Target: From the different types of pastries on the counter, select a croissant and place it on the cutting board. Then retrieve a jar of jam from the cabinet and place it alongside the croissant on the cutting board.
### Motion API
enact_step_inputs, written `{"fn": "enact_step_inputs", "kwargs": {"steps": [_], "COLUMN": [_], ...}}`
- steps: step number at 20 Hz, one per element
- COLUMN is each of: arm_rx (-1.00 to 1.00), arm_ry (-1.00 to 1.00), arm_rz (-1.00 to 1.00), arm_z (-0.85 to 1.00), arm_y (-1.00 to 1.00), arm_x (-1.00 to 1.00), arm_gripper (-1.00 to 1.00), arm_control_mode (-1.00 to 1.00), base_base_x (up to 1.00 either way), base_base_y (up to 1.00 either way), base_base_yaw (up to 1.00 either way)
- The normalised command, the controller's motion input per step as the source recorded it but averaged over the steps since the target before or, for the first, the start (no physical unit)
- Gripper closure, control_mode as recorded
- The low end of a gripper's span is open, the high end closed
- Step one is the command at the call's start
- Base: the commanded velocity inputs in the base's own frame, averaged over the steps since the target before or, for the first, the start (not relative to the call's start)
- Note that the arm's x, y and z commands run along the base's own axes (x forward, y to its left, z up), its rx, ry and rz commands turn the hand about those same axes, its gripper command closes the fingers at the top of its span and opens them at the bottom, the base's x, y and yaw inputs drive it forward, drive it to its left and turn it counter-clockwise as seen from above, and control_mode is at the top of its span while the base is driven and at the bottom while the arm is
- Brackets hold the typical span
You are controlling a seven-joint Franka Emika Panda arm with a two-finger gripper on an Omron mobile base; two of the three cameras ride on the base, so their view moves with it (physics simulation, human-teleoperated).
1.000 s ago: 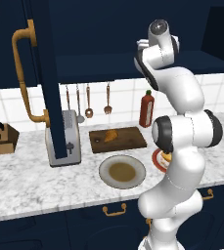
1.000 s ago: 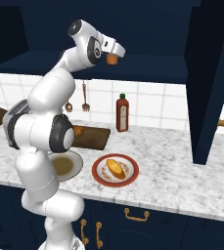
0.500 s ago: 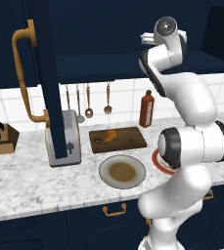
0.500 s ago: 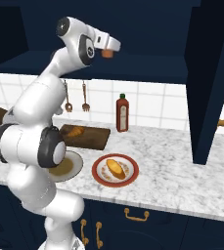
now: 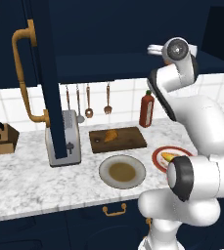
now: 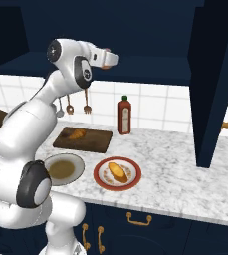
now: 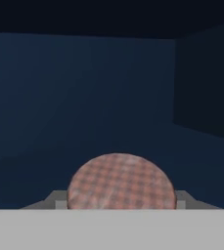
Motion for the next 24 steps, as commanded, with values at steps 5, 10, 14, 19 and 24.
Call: {"fn": "enact_step_inputs", "kwargs": {"steps": [5, 10, 14, 19, 24], "arm_rx": [-0.07, -0.09, -0.07, 0.0, 0.0], "arm_ry": [0.17, 0.14, -0.03, -0.21, -0.31], "arm_rz": [0.0, 0.0, 0.0, 0.0, 0.0], "arm_z": [0.3, 0.22, 0.06, -0.57, -1.0], "arm_y": [0.0, 0.0, 0.0, 0.0, -0.06], "arm_x": [-1.0, -1.0, -1.0, -1.0, -1.0], "arm_gripper": [1.0, 1.0, 1.0, 1.0, 1.0], "arm_control_mode": [-1.0, -1.0, -1.0, -1.0, -1.0], "base_base_x": [0.0, 0.0, 0.0, 0.0, 0.0], "base_base_y": [0.0, 0.0, 0.0, 0.0, 0.0], "base_base_yaw": [0.0, 0.0, 0.0, 0.0, 0.0]}}
